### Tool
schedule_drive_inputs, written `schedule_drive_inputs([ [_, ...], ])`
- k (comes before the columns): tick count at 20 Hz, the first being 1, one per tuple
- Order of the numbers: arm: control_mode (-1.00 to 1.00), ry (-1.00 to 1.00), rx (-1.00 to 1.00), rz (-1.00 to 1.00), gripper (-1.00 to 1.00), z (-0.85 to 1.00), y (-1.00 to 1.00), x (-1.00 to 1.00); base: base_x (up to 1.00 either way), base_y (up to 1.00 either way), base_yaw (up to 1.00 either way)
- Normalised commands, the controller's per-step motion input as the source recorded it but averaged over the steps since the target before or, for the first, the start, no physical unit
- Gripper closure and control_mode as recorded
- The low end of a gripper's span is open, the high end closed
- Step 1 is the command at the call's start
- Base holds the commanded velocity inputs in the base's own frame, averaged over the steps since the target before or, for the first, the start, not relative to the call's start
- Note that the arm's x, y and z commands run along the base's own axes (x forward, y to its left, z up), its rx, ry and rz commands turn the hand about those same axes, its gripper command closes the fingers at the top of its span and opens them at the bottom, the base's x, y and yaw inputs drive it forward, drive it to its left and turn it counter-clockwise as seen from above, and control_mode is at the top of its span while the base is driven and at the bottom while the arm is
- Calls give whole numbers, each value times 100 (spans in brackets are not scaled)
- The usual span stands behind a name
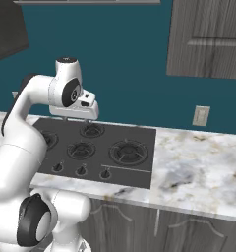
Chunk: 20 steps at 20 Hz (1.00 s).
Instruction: Four empty soda cans are scattered around the kitchen. Gather all the cans and cluster them next to the stove for recycling.
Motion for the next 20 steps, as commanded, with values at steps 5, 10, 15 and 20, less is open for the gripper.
schedule_drive_inputs([
  [5,100,0,0,0,-100,0,0,0,-11,-27,0],
  [10,100,0,0,0,-100,0,0,0,-26,-32,0],
  [15,100,0,0,0,-100,0,0,0,-36,-33,0],
  [20,100,0,0,0,-100,0,0,0,-27,-31,0],
])
